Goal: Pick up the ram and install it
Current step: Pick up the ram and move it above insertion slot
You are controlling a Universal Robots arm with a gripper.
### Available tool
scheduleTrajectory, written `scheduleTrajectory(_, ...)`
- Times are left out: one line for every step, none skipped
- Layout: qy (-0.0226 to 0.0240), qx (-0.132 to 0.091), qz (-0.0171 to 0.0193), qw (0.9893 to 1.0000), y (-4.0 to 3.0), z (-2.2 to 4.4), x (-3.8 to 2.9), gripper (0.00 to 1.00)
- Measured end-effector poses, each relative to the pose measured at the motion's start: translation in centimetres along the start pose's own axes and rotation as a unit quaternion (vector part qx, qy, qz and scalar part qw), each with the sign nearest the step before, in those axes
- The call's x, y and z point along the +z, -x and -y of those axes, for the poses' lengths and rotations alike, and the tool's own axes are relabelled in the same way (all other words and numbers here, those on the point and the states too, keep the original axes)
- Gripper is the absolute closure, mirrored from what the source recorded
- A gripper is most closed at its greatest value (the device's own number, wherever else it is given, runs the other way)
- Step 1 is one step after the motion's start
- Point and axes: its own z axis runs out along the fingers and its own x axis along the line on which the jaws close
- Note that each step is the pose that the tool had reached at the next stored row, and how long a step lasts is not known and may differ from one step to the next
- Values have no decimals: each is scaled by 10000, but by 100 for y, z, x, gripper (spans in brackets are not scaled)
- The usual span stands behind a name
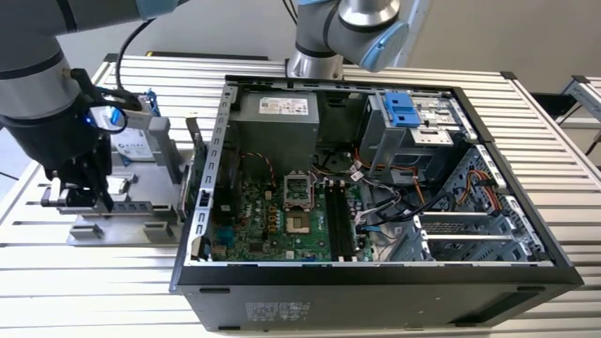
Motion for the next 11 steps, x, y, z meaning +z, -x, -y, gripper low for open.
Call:
scheduleTrajectory(0,0,0,10000,-1,0,-10,100)
scheduleTrajectory(0,-1,0,10000,-3,1,-36,100)
scheduleTrajectory(0,-1,0,10000,-4,0,-45,100)
scheduleTrajectory(0,-1,0,10000,-5,0,-53,100)
scheduleTrajectory(0,0,0,10000,-5,0,-63,100)
scheduleTrajectory(0,0,0,10000,-6,0,-72,100)
scheduleTrajectory(0,0,0,10000,-7,0,-81,100)
scheduleTrajectory(0,1,0,10000,-7,-2,-90,100)
scheduleTrajectory(0,1,0,10000,-7,-2,-99,100)
scheduleTrajectory(0,1,0,10000,-8,-2,-108,100)
scheduleTrajectory(0,1,0,10000,-9,-2,-116,100)
